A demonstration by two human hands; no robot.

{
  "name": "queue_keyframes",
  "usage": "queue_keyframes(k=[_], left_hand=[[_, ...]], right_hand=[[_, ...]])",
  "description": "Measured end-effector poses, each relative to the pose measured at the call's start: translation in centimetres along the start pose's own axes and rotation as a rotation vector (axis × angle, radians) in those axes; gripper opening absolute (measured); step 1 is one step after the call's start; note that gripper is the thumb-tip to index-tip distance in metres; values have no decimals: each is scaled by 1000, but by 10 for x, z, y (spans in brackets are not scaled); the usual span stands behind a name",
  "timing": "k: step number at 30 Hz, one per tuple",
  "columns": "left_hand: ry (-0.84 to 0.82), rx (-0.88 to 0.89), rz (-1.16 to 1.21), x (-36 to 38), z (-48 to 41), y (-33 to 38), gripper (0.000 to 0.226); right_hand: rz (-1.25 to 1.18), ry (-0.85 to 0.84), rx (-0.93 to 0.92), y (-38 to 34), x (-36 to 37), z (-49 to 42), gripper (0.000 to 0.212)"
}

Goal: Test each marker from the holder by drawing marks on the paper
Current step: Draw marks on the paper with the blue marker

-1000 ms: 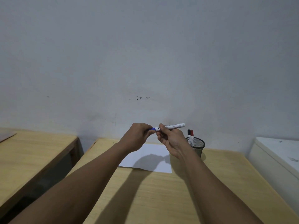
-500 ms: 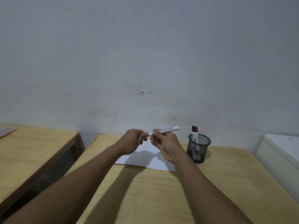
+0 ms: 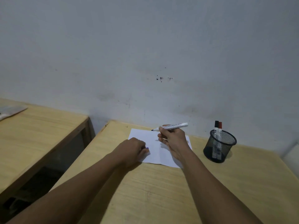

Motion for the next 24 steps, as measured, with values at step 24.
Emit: queue_keyframes(k=[24], left_hand=[[153, -238, -43, 5, 7, -62, 40]], right_hand=[[481, -221, -96, 52, 81, -61, 10]])
Point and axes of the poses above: each hand's wrist, its own z-axis away from the middle knuckle, its own x-axis out of the palm, y = z × x, the point moved 8 cm from there along -z, towards the middle knuckle, and after that the axes turned 4 degrees about -z, right-handed, at the moved point
